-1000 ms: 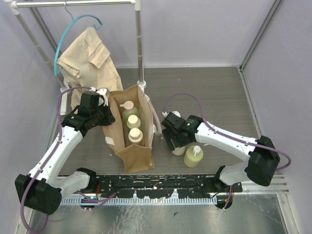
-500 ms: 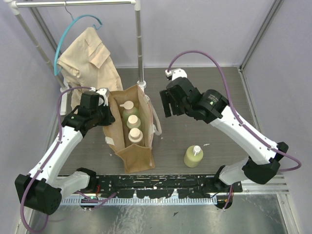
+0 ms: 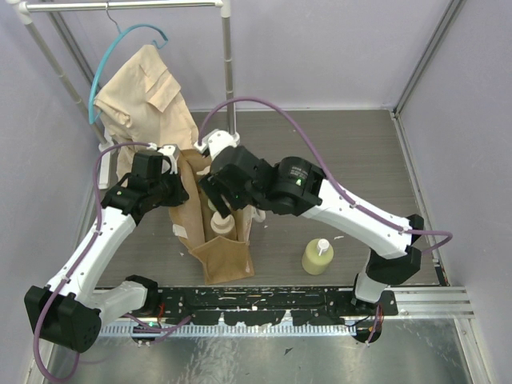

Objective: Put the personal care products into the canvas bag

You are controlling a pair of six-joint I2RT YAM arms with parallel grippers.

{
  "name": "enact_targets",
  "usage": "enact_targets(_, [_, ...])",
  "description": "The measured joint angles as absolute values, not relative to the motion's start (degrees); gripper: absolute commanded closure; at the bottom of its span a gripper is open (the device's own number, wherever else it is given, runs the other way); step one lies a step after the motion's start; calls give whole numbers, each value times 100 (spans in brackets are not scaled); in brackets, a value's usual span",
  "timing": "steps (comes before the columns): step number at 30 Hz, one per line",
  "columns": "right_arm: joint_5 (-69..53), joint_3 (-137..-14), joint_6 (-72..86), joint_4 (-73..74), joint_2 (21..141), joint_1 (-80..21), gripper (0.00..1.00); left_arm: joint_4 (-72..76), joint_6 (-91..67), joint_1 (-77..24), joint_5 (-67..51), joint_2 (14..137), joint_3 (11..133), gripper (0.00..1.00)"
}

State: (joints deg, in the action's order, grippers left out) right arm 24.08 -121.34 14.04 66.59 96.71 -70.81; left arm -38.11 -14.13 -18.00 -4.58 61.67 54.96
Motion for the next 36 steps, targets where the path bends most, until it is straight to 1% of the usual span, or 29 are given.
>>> enact_targets(5, [2097, -11968, 1520, 6639, 9767, -7382, 99, -3811, -1413, -1800, -458, 6167, 5496, 100])
enact_targets(14, [1608, -10757, 1905, 6626, 9668, -7354, 99, -3811, -1396, -1800, -460, 6169, 5496, 100])
enact_targets(22, [1317, -10261, 1966, 6440, 9463, -7328, 99, -3811, -1396, -1798, -462, 6178, 5496, 100])
enact_targets(29, [646, -9682, 1953, 5931, 9491, -6818, 99, -3811, -1398, -1798, -467, 6178, 5496, 100])
enact_targets(36, [58, -9795, 1850, 5861, 9616, -6493, 99, -3822, -1398, -1800, -464, 6167, 5498, 100])
